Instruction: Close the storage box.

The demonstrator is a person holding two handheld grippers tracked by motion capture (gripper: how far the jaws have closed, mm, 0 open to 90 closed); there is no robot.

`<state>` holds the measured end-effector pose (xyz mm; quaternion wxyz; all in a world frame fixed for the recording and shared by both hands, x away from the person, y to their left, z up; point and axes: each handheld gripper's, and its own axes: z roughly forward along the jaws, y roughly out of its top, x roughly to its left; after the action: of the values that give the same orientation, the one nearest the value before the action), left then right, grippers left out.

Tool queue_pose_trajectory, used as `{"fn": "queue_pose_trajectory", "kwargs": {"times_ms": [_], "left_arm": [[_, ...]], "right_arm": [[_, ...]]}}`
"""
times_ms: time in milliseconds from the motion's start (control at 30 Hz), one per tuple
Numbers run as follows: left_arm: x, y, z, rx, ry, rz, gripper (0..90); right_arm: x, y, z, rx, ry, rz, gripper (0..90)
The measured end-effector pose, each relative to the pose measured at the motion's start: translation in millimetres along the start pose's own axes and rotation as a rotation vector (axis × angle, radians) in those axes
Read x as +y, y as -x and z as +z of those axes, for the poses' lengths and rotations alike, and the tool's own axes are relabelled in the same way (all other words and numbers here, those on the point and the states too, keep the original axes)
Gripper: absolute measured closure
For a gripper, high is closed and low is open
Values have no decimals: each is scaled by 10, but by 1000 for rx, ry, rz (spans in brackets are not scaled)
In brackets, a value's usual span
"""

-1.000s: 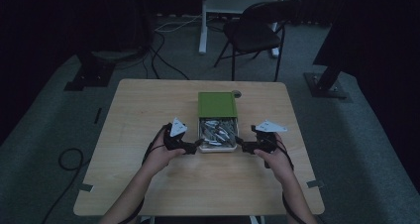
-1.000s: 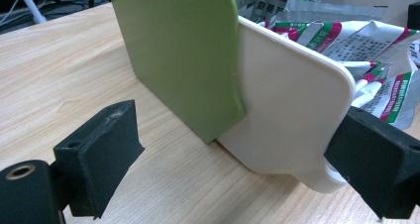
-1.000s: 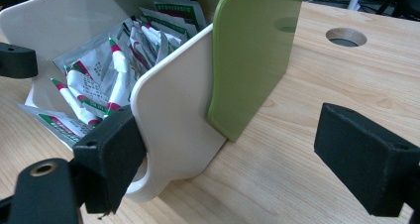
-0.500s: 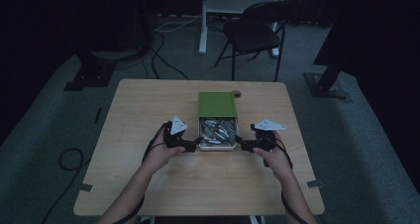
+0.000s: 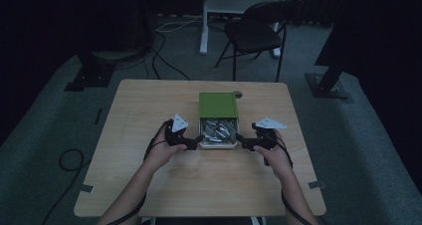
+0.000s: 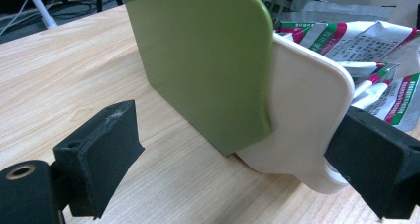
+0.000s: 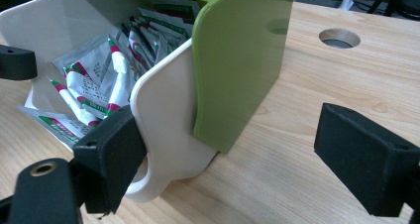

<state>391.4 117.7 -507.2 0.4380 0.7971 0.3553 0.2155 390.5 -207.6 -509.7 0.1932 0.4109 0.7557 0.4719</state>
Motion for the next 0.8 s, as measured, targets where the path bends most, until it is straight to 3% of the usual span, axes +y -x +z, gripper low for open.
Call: {"fn": "queue_pose_trajectory", "kwargs": {"times_ms": [800], "left_arm": [[41,-62,77,18,8,-3,89]], "right_arm": [[45,37,87,-50,13,29,123]]}}
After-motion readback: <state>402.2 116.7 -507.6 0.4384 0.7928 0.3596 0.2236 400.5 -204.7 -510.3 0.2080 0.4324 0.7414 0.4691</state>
